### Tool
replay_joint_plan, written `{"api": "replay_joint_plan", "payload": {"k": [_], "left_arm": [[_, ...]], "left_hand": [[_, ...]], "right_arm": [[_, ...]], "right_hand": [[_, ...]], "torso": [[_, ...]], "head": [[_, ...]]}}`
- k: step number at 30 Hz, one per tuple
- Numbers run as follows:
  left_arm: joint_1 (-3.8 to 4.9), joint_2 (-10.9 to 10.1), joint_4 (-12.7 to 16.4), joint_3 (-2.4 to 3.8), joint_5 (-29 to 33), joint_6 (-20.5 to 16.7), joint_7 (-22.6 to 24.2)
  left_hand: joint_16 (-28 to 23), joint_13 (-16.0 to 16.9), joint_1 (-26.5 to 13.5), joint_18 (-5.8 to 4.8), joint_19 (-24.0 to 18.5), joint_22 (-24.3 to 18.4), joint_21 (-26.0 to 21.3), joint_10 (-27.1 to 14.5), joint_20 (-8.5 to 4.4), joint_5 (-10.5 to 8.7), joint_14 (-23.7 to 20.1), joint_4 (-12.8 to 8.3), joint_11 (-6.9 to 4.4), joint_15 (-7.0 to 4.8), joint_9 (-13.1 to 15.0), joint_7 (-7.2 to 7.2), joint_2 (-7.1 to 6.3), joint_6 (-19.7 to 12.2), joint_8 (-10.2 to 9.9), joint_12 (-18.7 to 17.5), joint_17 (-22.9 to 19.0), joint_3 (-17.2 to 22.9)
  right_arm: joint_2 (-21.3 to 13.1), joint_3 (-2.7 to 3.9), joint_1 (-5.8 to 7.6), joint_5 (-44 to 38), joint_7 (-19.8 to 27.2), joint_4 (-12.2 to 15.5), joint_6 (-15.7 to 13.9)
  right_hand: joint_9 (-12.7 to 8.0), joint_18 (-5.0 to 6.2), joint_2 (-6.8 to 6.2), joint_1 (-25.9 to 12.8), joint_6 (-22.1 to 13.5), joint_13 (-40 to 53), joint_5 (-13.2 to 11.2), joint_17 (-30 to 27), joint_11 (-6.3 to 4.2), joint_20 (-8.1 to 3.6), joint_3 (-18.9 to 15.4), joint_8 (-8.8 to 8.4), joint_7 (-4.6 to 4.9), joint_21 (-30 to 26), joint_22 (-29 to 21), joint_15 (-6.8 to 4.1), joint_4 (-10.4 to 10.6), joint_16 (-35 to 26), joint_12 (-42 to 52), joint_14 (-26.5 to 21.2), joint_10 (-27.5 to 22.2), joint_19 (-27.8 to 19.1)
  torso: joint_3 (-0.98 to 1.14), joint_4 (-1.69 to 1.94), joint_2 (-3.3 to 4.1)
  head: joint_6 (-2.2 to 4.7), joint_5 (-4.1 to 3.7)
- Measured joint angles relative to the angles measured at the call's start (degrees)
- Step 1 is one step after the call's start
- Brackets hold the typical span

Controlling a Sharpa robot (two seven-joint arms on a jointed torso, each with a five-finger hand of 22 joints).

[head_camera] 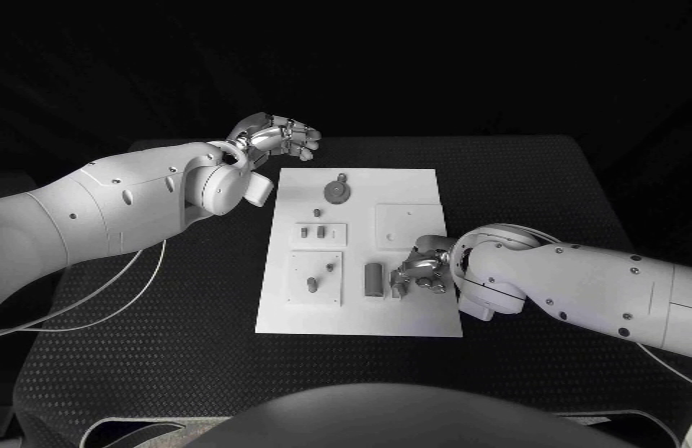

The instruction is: Assemble the parts on the task board

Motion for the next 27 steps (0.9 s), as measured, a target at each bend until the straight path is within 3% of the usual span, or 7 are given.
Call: {"api": "replay_joint_plan", "payload": {"k": [4, 7, 27], "left_arm": [[0.00, 0.0, 0.0, 0.00, 0.0, 0.0, 0.0], [0.00, 0.0, 0.0, 0.00, 0.0, 0.0, 0.0], [0.00, 0.0, -0.2, 0.00, 0.0, 0.1, -0.1]], "left_hand": [[0.0, 0.0, 0.0, 0.00, 0.0, 0.0, 0.0, 0.0, 0.00, 0.00, 0.0, 0.0, 0.00, 0.00, 0.0, 0.00, 0.00, 0.0, 0.0, 0.0, 0.0, 0.0], [0.0, 0.0, 0.0, 0.00, 0.0, 0.0, 0.0, 0.0, 0.00, 0.00, 0.0, 0.0, 0.00, 0.00, 0.0, 0.00, 0.00, 0.0, 0.0, 0.0, 0.1, 0.0], [-0.2, 0.0, 0.0, 0.00, 0.0, 0.0, 0.0, 0.0, 0.00, 0.00, 0.0, 0.0, 0.00, 0.00, 0.0, 0.00, 0.00, 0.0, 0.0, 0.0, 0.2, 0.0]], "right_arm": [[-0.1, 0.00, 0.00, 0.0, 0.1, 0.0, 0.1], [-0.1, 0.01, 0.01, 0.1, 0.2, 0.0, 0.2], [-1.7, -0.03, -0.10, 0.8, 1.2, 1.5, 0.9]], "right_hand": [[-0.1, 0.00, -1.79, -1.1, 0.0, 0.0, 0.0, 0.0, 0.00, 0.00, -1.1, 0.00, -0.01, 0.0, 0.0, 0.00, 0.3, 0.0, 0.0, 0.0, 0.0, 0.0], [-0.1, 0.01, -2.21, -0.8, 0.0, 0.1, 0.0, 0.1, -0.13, -0.13, -1.3, 0.00, -0.02, 0.0, -0.1, -0.15, 0.5, 0.0, 0.0, -0.1, -0.1, 0.1], [0.1, 0.03, -2.51, -0.5, 0.1, 0.1, 0.0, 0.1, -0.20, -0.46, -1.9, -0.04, -0.09, 0.0, -0.3, -0.22, 1.1, 0.0, 0.0, -0.2, -0.2, 0.0]], "torso": [[0.01, 0.02, 0.00], [0.00, 0.03, 0.00], [0.04, -0.01, -0.02]], "head": [[0.00, 0.04], [0.00, 0.09], [0.00, 0.32]]}}
